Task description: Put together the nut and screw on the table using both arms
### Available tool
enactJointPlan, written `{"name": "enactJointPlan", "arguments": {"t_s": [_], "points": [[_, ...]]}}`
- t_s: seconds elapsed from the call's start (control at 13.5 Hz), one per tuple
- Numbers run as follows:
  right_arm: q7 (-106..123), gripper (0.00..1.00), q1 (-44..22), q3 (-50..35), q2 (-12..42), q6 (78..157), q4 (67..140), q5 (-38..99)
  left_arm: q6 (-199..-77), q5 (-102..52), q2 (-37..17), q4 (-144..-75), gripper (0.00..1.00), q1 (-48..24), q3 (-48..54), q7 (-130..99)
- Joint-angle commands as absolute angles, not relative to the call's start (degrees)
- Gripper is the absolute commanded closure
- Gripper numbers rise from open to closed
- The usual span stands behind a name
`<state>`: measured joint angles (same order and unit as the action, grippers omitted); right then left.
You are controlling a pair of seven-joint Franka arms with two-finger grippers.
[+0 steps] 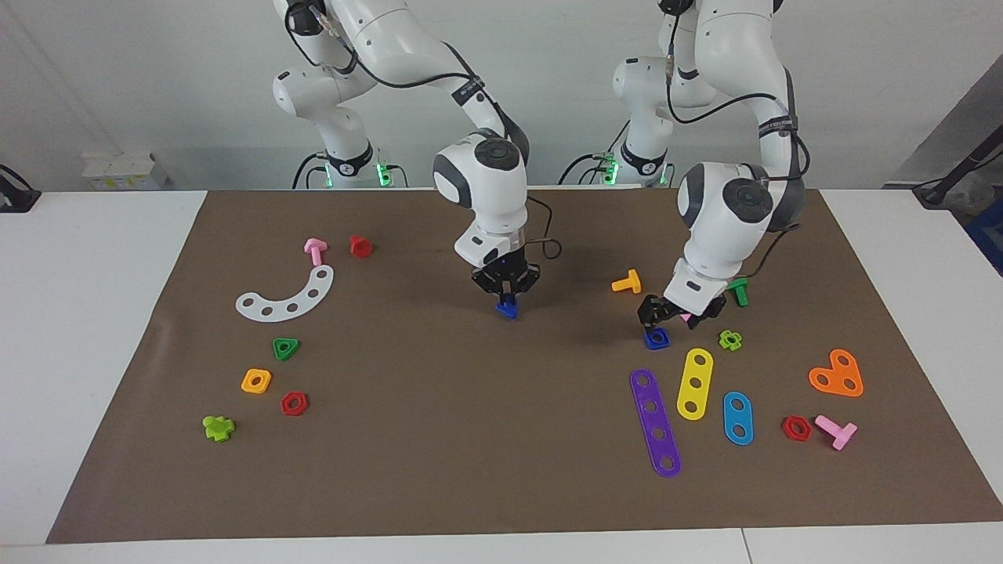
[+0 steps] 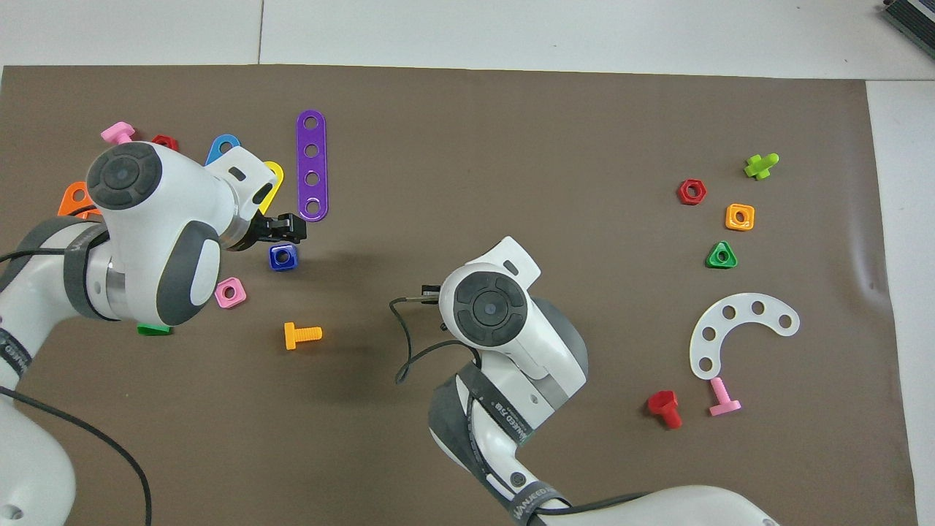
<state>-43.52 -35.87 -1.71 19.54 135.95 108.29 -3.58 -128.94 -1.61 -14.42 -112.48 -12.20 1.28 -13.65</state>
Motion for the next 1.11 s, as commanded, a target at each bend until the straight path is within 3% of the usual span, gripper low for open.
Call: {"name": "enactJointPlan", "arguments": {"t_s": [0.0,0.07,0.15,0.22,0.3,0.44,0.89,1.03], "points": [[-44.91,1.0,-36.04,-1.58,20.13,135.26,107.93,-5.1,-134.1,-2.29,-15.81,-115.57,0.13,-14.14,0.35,-14.33],[-44.91,0.97,-36.04,-1.5,20.04,135.18,108.45,-5.1,-135.17,-2.02,-16.43,-115.84,0.16,-14.06,0.35,-13.89],[-44.91,0.86,-36.04,-1.49,19.95,135.09,108.54,-5.18,-135.26,-1.76,-16.61,-116.27,0.17,-14.06,0.26,-13.71],[-44.91,0.49,-35.95,-1.49,19.78,135.09,108.46,-5.71,-135.18,-1.67,-16.61,-116.63,0.2,-14.06,0.26,-13.71],[-44.91,0.3,-35.69,-1.49,19.34,134.91,108.46,-5.89,-134.65,-1.23,-16.61,-116.72,0.23,-14.06,0.26,-13.54],[-44.91,0.04,-35.16,-1.32,17.5,133.25,108.54,-5.89,-134.56,0.26,-16.61,-116.72,0.23,-13.54,0.26,-13.36],[-43.77,0.03,-28.4,-1.49,6.26,122.1,109.86,-5.45,-135.34,0.44,-16.7,-117.5,0.23,-12.57,0.18,-11.95],[-40.1,0.03,-24.28,-1.49,2.31,119.02,110.21,-4.84,-136.58,0.44,-16.79,-118.56,0.29,-12.66,0.18,-11.87]]}}
